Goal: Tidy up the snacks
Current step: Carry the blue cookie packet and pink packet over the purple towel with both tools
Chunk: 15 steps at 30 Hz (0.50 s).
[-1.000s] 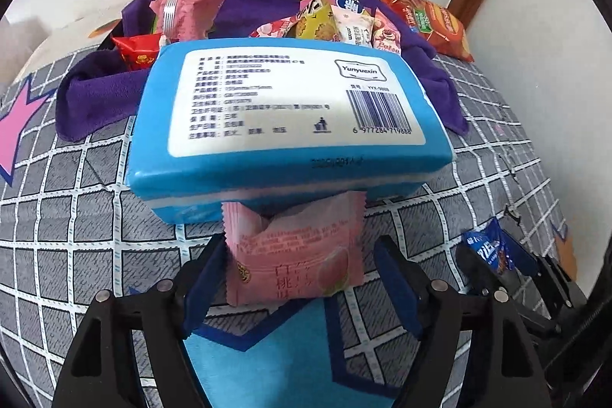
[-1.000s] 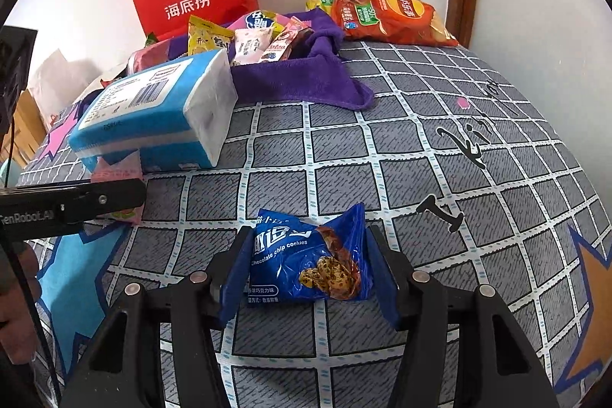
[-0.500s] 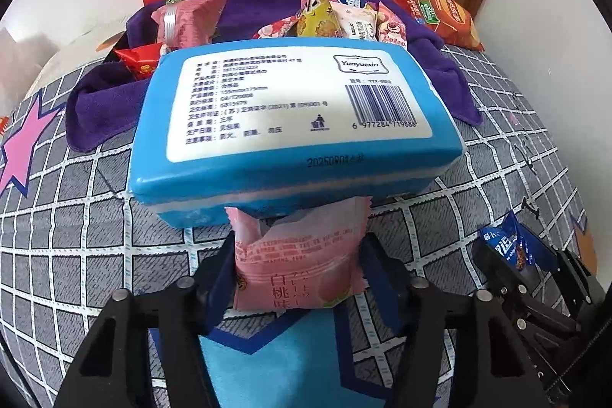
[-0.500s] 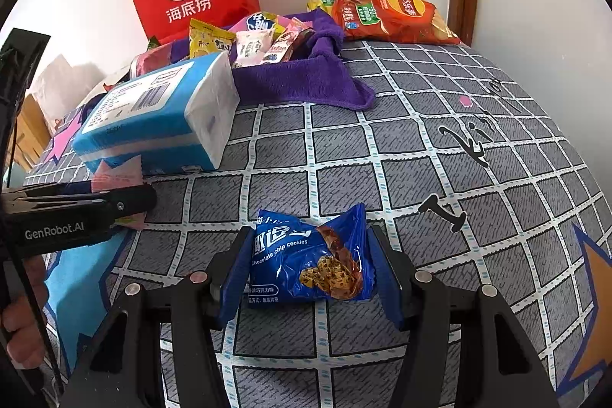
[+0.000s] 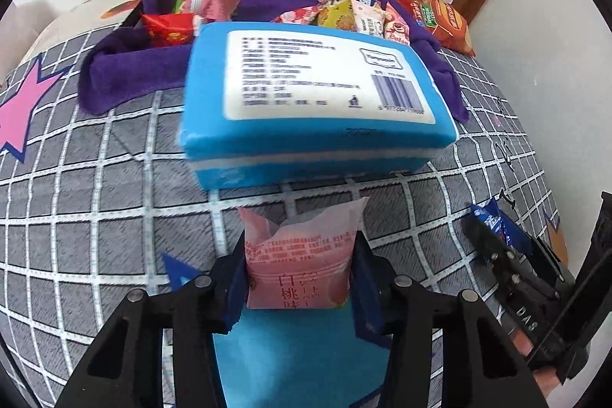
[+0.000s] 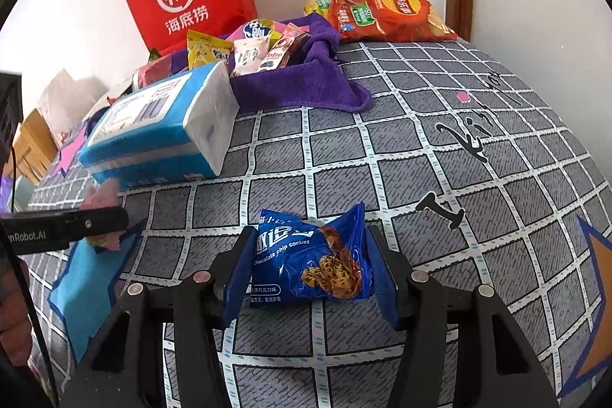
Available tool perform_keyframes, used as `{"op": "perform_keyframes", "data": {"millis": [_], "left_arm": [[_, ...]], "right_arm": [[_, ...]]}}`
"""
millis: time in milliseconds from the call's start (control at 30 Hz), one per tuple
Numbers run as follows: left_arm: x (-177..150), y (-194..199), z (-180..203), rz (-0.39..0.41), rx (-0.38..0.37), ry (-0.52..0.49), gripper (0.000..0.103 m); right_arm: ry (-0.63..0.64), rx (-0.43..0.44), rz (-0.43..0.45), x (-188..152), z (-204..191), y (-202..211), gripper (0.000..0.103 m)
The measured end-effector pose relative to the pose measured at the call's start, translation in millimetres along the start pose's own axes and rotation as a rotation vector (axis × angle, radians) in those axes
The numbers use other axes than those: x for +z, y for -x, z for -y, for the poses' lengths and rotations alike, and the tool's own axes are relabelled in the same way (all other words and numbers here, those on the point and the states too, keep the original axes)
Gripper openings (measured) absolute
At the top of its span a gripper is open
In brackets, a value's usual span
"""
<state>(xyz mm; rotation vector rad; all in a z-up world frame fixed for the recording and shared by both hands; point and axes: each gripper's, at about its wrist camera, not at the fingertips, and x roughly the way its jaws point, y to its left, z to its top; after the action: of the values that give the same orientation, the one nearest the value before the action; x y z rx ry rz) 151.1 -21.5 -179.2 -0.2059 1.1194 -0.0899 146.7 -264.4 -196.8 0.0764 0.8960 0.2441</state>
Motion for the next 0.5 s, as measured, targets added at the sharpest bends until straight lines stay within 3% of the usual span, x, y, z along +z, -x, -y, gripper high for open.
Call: {"op": "perform_keyframes", "data": {"millis": [100,200,500], "left_arm": [[-2,8,-7,0.007,-0.010,0.006,0.046],[1,18,-15,0.021,-0.017,0.004,0.046],[17,54,-29,0.090,-0.021,-0.004,0.046]], "right_arm": [[-0.009,-0.014,-0.014,1,-3,3,0.054],[-0.050,0.035,-0.030,7,-7,10,0.053],[0.026,0.023,0.058,50,-48,51,0.053]]}}
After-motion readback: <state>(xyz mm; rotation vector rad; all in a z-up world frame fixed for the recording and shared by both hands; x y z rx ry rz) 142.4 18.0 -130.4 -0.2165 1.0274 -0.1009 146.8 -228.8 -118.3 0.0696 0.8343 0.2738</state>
